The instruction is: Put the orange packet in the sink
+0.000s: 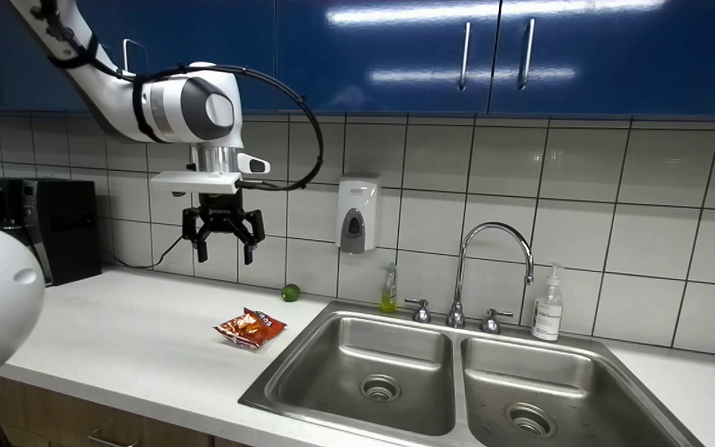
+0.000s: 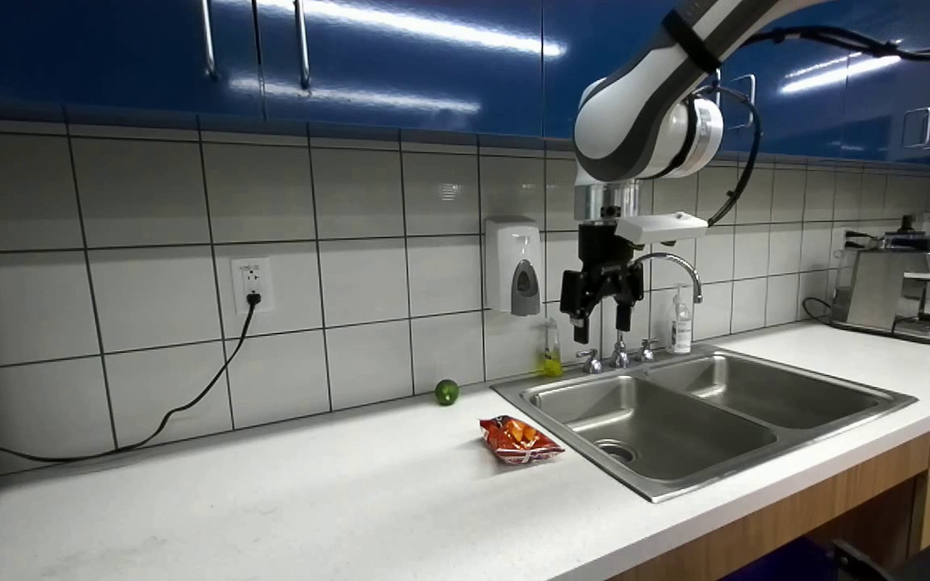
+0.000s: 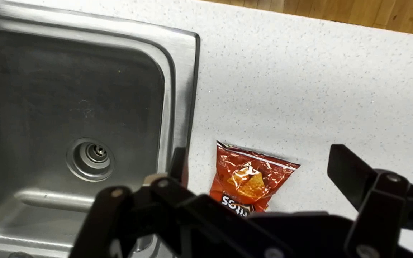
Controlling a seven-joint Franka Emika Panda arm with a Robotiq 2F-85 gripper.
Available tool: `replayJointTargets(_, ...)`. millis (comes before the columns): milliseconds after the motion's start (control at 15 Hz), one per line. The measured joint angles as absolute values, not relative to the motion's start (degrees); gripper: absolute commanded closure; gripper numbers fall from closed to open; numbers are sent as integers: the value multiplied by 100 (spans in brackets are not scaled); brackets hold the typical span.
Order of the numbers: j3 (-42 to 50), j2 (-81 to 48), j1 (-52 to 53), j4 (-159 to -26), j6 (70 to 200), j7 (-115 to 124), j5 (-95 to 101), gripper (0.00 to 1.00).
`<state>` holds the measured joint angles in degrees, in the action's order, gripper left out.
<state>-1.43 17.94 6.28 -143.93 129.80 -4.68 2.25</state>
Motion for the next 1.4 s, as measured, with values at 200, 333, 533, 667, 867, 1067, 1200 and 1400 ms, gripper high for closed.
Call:
replayJointTargets(200, -162, 1404, 628, -14385, 13307, -468, 225, 0)
replayJointTargets(333, -168, 1140, 628, -14363, 13518, -468, 225, 0)
replayJointTargets(533, -191, 747, 628, -14262, 13820, -468, 225, 0)
replayJointTargets(667, -228, 479, 628, -14143, 14003, -468, 225, 0)
replayJointTargets(867, -306, 50, 631, -13886, 14243, -465, 226, 0)
replayJointTargets(1067, -390, -381, 644, -13579, 14424, -454, 231, 0)
replayJointTargets(1200, -420, -671, 685, -13356, 14522, -440, 236, 0)
replayJointTargets(1400, -436, -1107, 758, -13006, 14637, -341, 294, 0)
